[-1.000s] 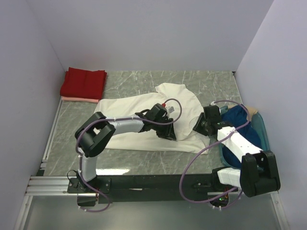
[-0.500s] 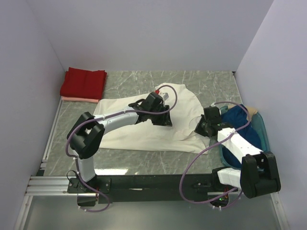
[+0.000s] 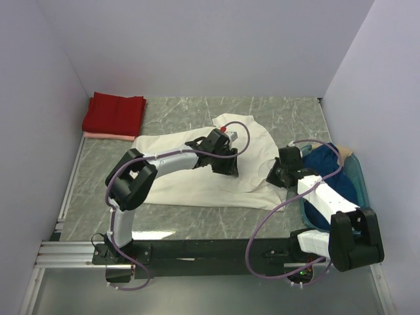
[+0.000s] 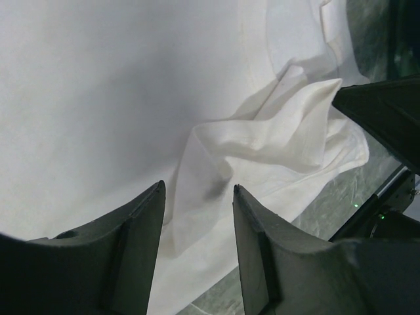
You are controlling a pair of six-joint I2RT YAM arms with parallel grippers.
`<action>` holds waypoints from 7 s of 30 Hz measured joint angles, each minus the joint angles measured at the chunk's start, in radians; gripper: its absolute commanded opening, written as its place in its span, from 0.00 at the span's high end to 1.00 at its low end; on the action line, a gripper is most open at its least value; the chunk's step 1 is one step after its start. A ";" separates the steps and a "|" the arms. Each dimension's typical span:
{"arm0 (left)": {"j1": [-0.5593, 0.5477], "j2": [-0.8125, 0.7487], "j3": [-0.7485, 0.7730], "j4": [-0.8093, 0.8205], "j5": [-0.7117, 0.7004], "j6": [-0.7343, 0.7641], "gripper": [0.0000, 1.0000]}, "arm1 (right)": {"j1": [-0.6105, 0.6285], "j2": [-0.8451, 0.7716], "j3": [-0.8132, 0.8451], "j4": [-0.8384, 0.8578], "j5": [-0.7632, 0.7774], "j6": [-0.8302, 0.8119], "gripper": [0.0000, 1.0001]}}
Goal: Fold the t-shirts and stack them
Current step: Fold the tshirt
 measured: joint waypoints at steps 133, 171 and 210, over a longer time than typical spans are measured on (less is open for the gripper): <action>0.613 -0.111 -0.068 -0.154 -0.512 -0.268 0.56 | 0.158 0.546 0.638 0.085 -0.111 0.011 0.42; 0.669 -0.805 -0.907 0.115 -0.342 -0.524 0.48 | 0.187 0.141 -0.040 0.199 -0.065 0.205 0.43; 0.808 -0.368 -0.242 -0.055 -0.506 -0.370 0.44 | 0.188 -0.114 0.076 -0.023 -0.134 0.152 0.42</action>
